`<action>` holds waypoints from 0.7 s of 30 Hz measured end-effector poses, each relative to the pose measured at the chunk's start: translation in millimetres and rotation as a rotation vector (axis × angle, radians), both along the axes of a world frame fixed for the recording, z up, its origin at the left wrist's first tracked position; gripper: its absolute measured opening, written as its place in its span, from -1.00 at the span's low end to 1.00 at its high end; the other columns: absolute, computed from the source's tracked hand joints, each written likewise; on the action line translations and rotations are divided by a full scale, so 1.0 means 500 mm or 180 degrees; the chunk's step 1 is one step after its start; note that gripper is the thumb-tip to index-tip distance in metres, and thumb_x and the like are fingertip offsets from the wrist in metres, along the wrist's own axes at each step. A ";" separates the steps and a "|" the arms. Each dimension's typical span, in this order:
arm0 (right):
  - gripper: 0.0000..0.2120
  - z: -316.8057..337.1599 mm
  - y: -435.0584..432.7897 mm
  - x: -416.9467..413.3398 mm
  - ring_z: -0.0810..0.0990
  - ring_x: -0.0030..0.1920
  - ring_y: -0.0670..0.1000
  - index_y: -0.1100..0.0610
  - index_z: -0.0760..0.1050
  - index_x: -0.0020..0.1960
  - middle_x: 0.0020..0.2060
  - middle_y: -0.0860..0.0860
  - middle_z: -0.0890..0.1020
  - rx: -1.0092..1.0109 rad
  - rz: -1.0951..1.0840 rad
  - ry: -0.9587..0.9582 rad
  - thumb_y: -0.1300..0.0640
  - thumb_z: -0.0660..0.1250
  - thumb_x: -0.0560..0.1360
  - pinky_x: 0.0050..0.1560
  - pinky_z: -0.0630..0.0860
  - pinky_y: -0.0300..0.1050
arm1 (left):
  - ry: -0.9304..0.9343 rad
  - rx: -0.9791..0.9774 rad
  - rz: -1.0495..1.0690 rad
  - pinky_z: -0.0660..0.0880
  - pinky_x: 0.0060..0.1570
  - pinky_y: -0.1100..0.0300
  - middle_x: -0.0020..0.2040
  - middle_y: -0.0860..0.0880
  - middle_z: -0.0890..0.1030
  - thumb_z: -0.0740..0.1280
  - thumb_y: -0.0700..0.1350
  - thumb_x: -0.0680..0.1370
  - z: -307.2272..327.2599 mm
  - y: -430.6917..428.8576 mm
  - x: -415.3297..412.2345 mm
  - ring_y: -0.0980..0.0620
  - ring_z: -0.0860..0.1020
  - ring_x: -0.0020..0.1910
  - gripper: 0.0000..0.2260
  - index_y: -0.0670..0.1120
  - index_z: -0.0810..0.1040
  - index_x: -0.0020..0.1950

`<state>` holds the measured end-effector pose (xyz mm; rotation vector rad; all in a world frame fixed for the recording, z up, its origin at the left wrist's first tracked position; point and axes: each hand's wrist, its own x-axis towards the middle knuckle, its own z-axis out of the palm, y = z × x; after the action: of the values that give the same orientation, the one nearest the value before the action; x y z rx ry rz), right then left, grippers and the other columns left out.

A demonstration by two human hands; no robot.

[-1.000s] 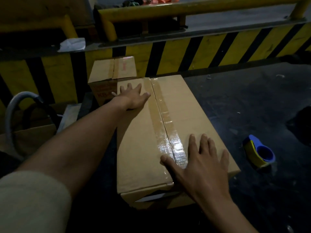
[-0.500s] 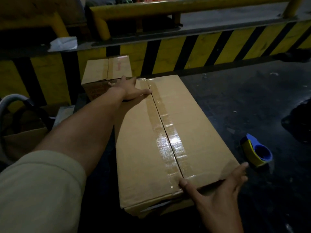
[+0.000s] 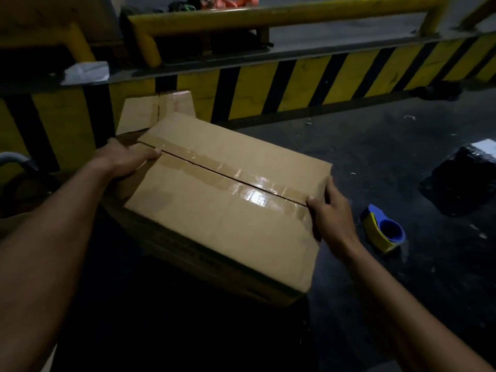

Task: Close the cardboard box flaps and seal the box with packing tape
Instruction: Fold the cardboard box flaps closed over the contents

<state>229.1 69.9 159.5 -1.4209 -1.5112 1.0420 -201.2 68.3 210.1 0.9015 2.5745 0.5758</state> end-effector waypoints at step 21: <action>-0.41 0.019 0.218 0.043 0.38 0.42 0.11 0.01 0.14 0.58 0.50 0.08 0.32 -0.0348 0.1123 -0.0459 0.13 0.27 0.61 0.41 0.33 0.08 | -0.0453 0.0595 0.0693 0.42 0.16 -0.04 0.43 -0.26 0.41 0.25 0.24 0.59 -0.088 -0.264 0.211 -0.28 0.44 0.32 -0.35 -0.19 0.27 0.49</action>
<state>250.5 178.9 169.1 -1.3559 -1.8826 1.2708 -95.8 -63.8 166.0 0.6130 2.5357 0.9204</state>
